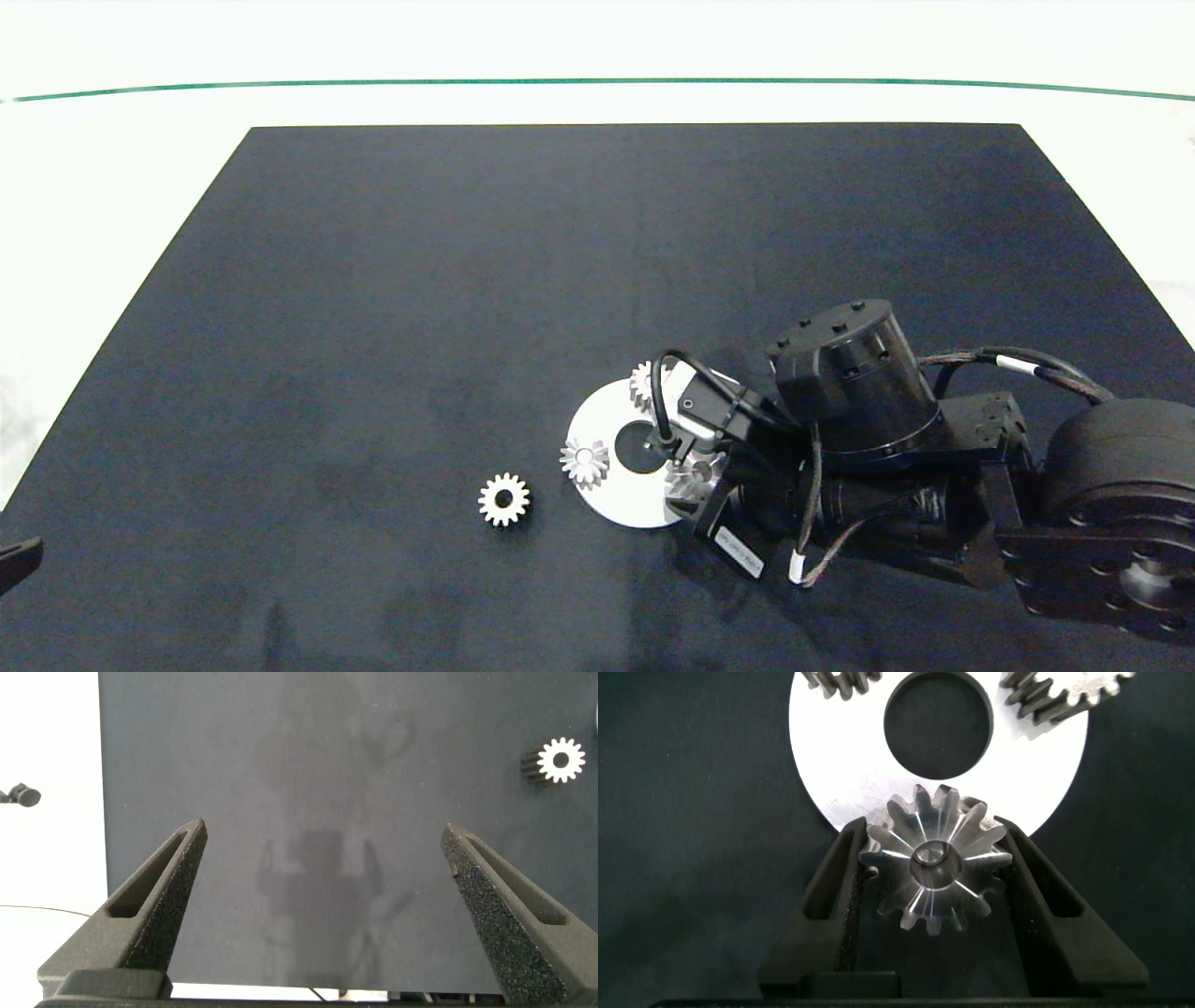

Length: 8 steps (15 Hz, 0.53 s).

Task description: Remove an incorrectly installed larger gear and replace it with the correct smaller gear

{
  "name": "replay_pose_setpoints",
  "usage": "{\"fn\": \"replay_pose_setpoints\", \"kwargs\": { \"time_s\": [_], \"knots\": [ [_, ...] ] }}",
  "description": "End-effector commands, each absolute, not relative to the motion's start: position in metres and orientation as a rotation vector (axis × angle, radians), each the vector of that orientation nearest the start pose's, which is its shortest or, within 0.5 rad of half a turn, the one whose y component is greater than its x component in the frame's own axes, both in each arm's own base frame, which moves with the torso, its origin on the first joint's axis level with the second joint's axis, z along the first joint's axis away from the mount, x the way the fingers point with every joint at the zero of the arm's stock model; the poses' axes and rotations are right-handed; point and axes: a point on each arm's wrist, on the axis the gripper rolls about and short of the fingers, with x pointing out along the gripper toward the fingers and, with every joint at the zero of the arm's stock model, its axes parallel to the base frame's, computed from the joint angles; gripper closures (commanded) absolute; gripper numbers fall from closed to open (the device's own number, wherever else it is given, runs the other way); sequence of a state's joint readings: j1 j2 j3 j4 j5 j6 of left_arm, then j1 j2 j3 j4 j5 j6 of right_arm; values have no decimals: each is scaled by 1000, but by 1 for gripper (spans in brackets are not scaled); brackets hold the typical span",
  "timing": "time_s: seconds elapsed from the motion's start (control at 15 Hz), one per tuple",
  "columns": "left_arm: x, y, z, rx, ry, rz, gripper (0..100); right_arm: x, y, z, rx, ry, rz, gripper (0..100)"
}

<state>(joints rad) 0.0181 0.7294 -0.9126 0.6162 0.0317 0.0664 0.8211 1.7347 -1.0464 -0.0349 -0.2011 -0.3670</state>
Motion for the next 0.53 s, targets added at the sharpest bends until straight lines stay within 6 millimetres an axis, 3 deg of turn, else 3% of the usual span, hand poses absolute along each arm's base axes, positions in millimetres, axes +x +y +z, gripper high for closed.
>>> {"fn": "replay_pose_setpoints", "kwargs": {
  "time_s": [0.07, 0.53],
  "knots": [
    [27, 1, 263, 69, 439, 38, 0, 211, 220, 193, -659, 434, 699, 81],
    [27, 2, 263, 68, 436, 56, 0, 191, 194, 216, -638, 406, 680, 81]
  ]
}}
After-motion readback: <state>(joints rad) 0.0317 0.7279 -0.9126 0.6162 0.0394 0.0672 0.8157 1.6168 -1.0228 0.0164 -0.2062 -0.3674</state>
